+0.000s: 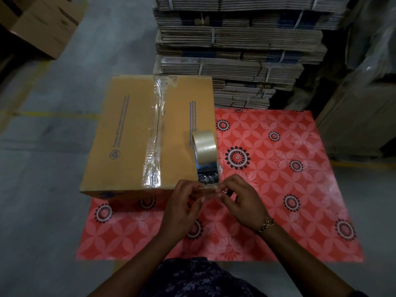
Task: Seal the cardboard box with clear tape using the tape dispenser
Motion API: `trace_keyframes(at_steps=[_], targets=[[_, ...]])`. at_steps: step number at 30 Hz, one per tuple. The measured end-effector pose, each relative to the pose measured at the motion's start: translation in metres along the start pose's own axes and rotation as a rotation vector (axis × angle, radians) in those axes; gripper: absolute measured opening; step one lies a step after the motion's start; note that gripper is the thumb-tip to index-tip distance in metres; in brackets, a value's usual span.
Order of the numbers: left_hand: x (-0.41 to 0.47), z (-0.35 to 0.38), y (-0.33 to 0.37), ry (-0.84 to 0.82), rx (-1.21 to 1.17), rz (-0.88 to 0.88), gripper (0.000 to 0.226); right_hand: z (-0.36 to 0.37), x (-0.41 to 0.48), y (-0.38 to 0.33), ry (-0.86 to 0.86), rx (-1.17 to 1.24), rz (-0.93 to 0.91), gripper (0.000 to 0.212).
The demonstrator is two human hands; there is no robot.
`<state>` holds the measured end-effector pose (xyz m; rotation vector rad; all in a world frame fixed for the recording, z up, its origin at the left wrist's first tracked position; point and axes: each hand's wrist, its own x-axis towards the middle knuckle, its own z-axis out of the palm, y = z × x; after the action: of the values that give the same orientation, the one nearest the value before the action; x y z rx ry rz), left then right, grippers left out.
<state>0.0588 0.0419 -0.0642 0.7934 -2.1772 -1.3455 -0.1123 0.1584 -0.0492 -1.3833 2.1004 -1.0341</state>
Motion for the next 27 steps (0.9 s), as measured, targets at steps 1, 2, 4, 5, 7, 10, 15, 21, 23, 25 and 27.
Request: trace_keyframes(at_steps=[1, 2, 4, 5, 7, 10, 15, 21, 23, 25, 27], targets=[[0.001, 0.001, -0.001, 0.013, -0.01, -0.003, 0.023, -0.001, 0.001, 0.0, -0.01, -0.005, 0.005, 0.009], [0.002, 0.002, -0.001, 0.027, -0.029, -0.013, 0.018, -0.001, 0.001, 0.0, -0.02, -0.007, 0.01, 0.01], [0.003, 0.004, 0.001, 0.045, -0.071, -0.039, 0.008, -0.002, 0.002, 0.001, -0.032, 0.012, 0.028, 0.009], [0.004, 0.005, 0.001, 0.048, -0.086, -0.053, 0.006, -0.002, 0.003, 0.001, -0.033, 0.033, 0.04, 0.008], [0.004, 0.006, -0.001, 0.045, -0.116, -0.091, 0.012, -0.002, 0.004, 0.001, -0.03, 0.081, 0.071, 0.006], [0.005, 0.006, -0.001, 0.043, -0.225, -0.186, 0.014, -0.003, 0.006, -0.001, -0.021, 0.167, 0.135, 0.008], [0.007, 0.007, 0.005, 0.04, -0.359, -0.348, 0.007, -0.001, 0.003, -0.004, 0.018, 0.404, 0.351, 0.031], [0.012, 0.007, 0.008, 0.05, -0.48, -0.502, 0.01, 0.003, 0.005, -0.016, 0.029, 0.672, 0.664, 0.02], [0.014, 0.006, 0.01, 0.052, -0.507, -0.533, 0.009, 0.006, 0.006, -0.02, 0.02, 0.747, 0.718, 0.017], [0.016, 0.005, 0.014, 0.054, -0.513, -0.552, 0.009, 0.007, 0.007, -0.022, 0.046, 0.765, 0.736, 0.015], [0.017, 0.005, 0.016, 0.056, -0.513, -0.569, 0.009, 0.008, 0.008, -0.023, 0.085, 0.771, 0.737, 0.015]])
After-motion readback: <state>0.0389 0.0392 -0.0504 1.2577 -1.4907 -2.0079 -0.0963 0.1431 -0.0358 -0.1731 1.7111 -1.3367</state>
